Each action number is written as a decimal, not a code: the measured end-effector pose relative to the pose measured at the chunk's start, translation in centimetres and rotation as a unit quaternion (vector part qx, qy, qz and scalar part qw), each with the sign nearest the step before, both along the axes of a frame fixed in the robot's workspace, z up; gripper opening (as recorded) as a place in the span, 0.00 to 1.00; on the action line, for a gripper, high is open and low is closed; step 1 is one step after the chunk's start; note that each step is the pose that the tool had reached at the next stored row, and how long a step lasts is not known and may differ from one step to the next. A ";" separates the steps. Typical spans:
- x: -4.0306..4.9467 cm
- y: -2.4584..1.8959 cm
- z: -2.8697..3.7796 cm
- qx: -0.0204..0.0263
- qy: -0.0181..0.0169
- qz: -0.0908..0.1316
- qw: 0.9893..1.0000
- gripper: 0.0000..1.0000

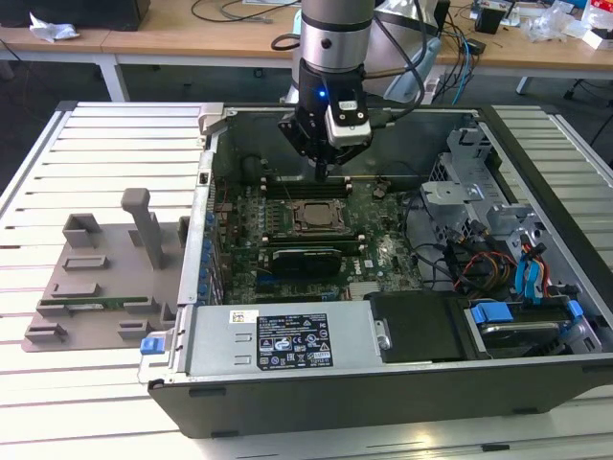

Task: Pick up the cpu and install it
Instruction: 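Install the first cpu locking lever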

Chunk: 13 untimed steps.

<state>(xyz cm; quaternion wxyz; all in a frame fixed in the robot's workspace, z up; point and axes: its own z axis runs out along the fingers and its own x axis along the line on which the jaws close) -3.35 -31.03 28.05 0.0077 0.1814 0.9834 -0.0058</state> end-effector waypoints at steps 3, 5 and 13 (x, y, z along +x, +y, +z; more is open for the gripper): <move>0.00 0.00 0.00 0.000 0.000 0.013 1.000 0.11; 0.00 0.00 0.00 0.000 0.000 0.029 1.000 0.11; 0.00 0.00 0.00 0.000 0.000 0.065 0.998 0.11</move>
